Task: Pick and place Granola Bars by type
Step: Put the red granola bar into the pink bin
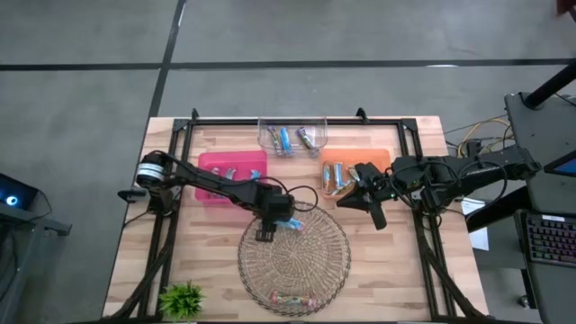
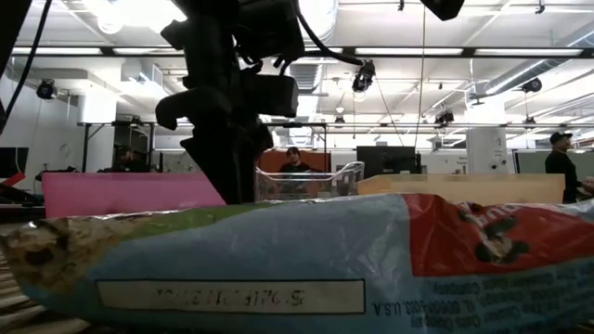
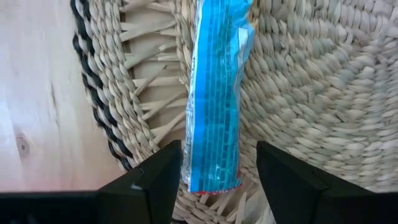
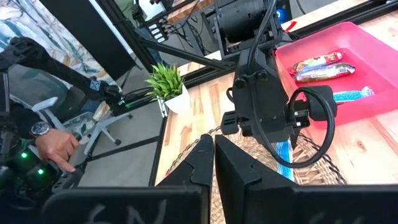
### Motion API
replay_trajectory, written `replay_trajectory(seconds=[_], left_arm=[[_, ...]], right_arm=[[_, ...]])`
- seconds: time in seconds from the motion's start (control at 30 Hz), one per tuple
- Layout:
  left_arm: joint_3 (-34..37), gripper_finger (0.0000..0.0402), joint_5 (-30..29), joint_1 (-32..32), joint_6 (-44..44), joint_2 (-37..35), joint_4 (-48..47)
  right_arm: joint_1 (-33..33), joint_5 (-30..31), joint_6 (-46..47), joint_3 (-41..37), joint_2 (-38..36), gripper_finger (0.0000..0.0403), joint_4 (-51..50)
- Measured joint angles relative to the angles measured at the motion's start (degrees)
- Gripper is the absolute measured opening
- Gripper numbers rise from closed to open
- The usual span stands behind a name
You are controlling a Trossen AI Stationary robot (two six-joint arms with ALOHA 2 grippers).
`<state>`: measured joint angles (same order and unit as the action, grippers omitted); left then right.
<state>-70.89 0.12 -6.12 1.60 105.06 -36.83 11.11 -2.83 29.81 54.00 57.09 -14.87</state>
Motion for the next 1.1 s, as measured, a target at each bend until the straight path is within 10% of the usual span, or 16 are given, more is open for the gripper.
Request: replay_trajectory(seconds=[1.1], left_arm=[[0.00,0.0142,-0.15,0.03,-2.42,1.97,0.39]], right_arm=[[0.00,0.21,0.19,0.00,0.01,0.0008,-0.09]])
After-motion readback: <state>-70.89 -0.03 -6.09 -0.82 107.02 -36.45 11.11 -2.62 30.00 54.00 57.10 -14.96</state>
